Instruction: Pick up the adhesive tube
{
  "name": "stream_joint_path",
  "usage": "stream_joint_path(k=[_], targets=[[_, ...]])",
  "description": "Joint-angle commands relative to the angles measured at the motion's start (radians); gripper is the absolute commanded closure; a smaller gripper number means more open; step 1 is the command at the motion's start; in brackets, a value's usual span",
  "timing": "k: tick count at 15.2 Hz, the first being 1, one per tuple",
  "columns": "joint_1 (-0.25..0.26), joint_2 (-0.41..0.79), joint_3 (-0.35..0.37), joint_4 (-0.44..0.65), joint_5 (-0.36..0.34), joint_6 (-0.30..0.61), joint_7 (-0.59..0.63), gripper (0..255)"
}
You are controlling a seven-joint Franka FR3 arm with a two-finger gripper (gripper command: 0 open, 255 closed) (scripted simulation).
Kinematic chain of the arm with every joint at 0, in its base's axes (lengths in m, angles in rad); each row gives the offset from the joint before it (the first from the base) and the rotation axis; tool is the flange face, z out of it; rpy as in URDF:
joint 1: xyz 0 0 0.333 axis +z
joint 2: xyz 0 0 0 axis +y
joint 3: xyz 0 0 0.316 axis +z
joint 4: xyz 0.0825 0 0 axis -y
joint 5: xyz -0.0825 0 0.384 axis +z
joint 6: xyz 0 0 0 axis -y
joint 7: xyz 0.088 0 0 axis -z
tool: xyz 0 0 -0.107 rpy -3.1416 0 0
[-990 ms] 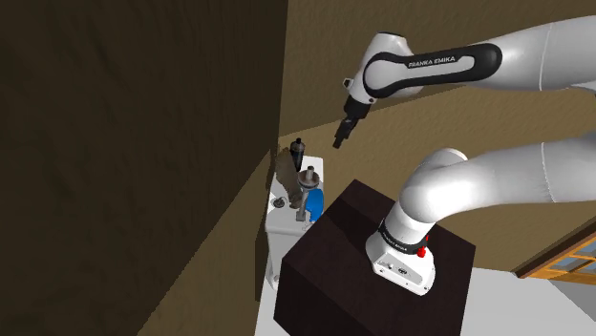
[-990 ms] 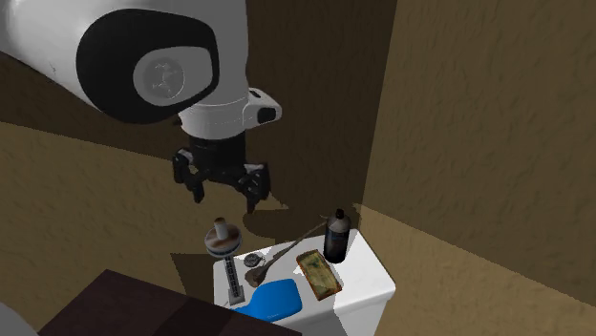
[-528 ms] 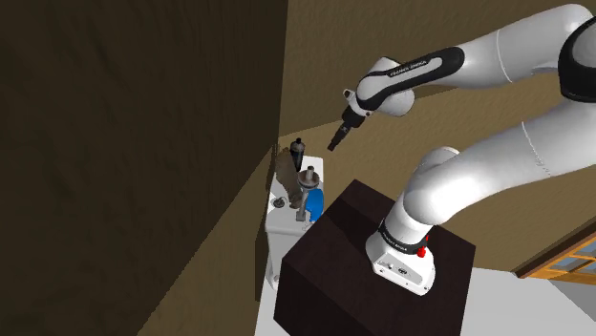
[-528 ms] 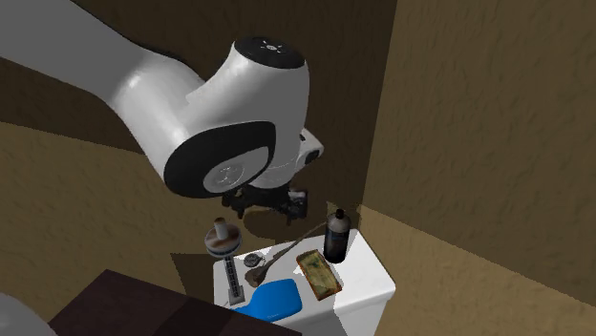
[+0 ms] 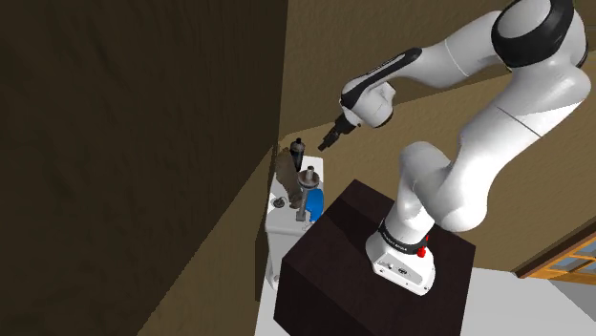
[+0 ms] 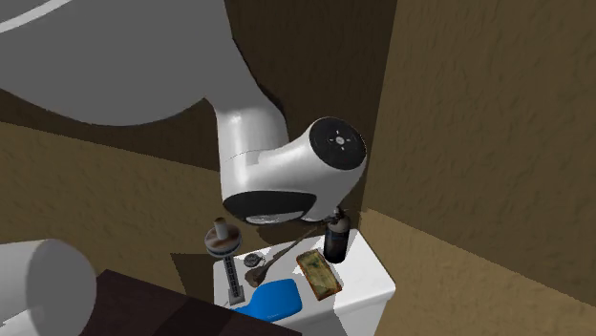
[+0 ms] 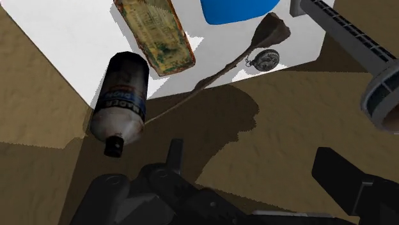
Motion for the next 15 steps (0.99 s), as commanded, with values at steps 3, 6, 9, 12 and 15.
stream_joint_path(k=[3, 6, 9, 12, 15], targets=[[0.412, -0.144, -0.426, 0.128, 0.031, 0.094, -0.171, 0], [0.543, -0.298, -0.569, 0.232, -0.023, 0.132, -0.235, 0], [0.626, -0.445, -0.647, 0.35, -0.063, 0.139, -0.302, 0], [0.688, -0.585, -0.69, 0.48, -0.099, 0.121, -0.364, 0], [0.741, -0.708, -0.709, 0.612, -0.129, 0.086, -0.418, 0]])
